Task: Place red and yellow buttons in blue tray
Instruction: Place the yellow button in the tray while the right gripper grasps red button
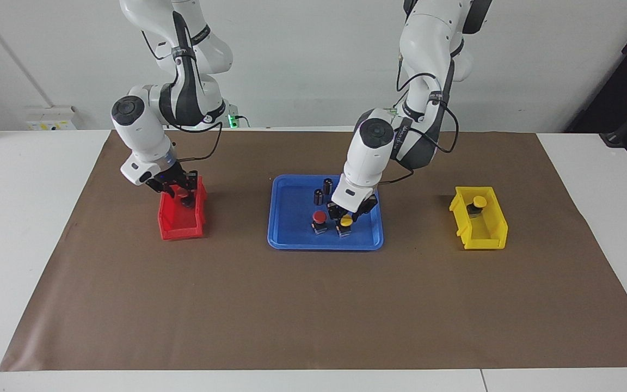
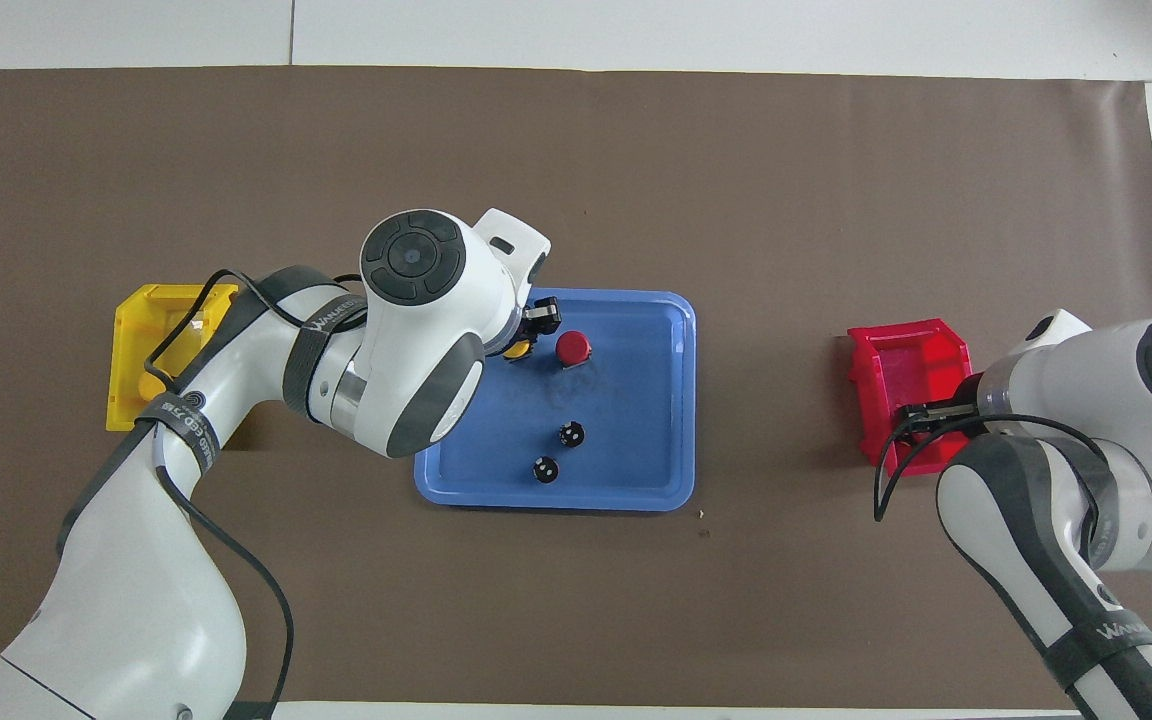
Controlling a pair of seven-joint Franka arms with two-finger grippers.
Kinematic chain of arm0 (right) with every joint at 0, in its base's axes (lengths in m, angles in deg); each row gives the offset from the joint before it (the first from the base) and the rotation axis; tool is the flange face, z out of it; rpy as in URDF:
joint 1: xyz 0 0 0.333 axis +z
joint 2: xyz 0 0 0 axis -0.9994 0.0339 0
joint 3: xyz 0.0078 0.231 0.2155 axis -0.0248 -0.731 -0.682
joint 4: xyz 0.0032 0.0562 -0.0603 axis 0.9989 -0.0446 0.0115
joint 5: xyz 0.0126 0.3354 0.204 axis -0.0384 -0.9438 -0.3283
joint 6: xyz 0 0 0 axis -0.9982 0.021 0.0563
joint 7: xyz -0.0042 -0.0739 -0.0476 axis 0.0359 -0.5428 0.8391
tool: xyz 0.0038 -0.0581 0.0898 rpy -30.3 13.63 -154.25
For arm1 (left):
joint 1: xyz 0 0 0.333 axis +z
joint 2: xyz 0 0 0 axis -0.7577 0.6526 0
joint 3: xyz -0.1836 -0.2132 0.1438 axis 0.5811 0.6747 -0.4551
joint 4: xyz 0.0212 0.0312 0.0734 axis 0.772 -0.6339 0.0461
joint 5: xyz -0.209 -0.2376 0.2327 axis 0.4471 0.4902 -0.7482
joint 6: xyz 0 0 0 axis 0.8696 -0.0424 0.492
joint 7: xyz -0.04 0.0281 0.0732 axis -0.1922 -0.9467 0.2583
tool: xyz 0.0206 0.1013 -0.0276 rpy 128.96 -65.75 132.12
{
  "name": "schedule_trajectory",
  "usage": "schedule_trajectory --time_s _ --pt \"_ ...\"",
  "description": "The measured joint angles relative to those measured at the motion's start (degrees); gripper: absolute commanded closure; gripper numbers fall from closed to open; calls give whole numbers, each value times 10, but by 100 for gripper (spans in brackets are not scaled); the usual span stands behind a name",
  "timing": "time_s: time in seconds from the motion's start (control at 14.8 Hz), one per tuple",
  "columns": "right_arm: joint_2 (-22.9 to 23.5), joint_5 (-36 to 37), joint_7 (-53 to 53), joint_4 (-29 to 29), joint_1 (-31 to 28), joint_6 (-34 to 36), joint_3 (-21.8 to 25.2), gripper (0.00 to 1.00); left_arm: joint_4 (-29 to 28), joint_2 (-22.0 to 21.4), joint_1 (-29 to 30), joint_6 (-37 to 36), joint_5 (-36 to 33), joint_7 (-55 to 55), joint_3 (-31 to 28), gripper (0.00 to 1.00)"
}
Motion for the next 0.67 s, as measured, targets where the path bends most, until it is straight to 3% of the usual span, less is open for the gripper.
schedule_trajectory --time_s 0.13,0.27,0.47,0.67 --pt "-1 0 0 -1 0 0 0 69 8 -6 -4 -22 0 1 0 28" --pt "-1 0 0 0 0 1 0 69 24 -28 -3 -66 0 1 -2 5" --pt "-1 1 -4 40 0 56 -1 69 38 -83 23 -142 -1 -7 -16 0" --pt "4 1 -18 145 0 172 -1 69 38 -130 106 -219 -18 -118 -28 1"
